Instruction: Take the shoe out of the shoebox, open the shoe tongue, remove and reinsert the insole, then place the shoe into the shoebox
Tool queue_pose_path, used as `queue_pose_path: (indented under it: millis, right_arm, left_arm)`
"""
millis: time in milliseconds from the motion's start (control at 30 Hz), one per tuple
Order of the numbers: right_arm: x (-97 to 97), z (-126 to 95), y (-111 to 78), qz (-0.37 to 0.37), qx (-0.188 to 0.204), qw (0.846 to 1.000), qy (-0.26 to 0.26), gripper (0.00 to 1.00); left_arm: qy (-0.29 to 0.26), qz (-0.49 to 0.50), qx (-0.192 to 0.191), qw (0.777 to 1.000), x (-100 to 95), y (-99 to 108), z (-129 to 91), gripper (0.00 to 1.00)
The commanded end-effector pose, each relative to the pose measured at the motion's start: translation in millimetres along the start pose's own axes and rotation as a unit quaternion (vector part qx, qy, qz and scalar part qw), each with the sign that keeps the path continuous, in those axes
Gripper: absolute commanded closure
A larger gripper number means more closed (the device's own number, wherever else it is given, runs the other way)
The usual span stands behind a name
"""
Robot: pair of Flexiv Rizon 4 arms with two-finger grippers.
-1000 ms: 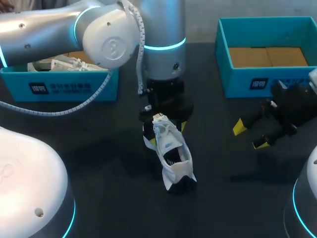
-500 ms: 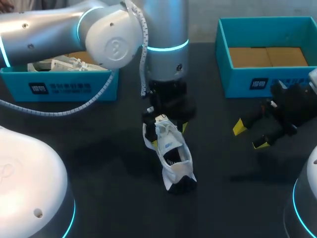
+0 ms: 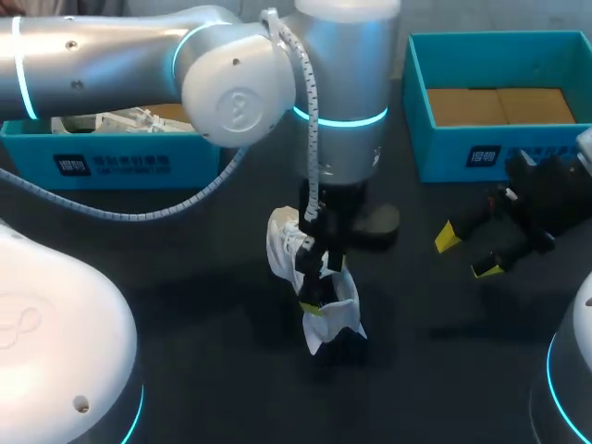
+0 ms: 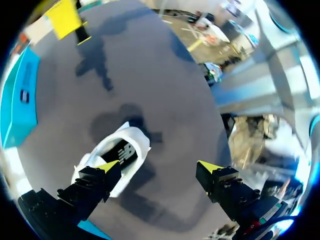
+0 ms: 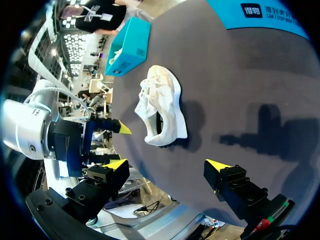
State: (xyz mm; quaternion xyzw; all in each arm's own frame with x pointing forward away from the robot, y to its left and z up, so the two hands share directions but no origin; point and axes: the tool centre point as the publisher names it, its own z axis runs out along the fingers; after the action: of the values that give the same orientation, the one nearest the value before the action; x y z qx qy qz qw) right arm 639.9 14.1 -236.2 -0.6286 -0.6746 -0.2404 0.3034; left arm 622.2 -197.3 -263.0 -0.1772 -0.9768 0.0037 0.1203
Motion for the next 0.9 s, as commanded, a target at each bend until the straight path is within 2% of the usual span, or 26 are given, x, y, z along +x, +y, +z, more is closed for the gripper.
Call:
queue_pose_path:
  millis: [33, 167, 233, 267, 333, 700, 900]
  right_arm:
    - [0.3, 0.6, -1.5, 0.001, -0.001, 1.000, -0.002, 0.00]
    - [0.3, 0.6, -1.5, 0.001, -0.001, 1.000, -0.002, 0.00]
    - [0.3, 0.6, -1.5, 0.001, -0.001, 1.000, -0.002, 0.00]
    - [0.3, 0.6, -1.5, 0.001, -0.001, 1.000, -0.002, 0.00]
    - [0.3, 0.6, -1.5, 0.001, -0.001, 1.000, -0.002, 0.00]
    - [0.3, 0.6, -1.5, 0.001, -0.001, 1.000, -0.002, 0.00]
    - [0.3, 0.6, -1.5, 0.001, -0.001, 1.000, -0.002, 0.00]
  left_arm:
    - [-0.021, -0.169, 0.036, 0.985, 6.3, 2.8, 11.4, 0.00]
    - [-0.051, -0.240, 0.040, 0.969, 9.5, -5.0, 24.4, 0.00]
    - [-0.049, -0.256, 0.050, 0.964, 11.9, -9.6, 29.8, 0.00]
    - [-0.053, -0.271, 0.035, 0.961, 12.5, -13.1, 32.2, 0.00]
    - [-0.065, -0.309, -0.024, 0.949, 10.9, -19.1, 32.8, 0.00]
    - [-0.065, -0.309, -0.024, 0.949, 10.9, -19.1, 32.8, 0.00]
    - [-0.043, -0.311, -0.012, 0.950, 2.6, -21.0, 56.3, 0.00]
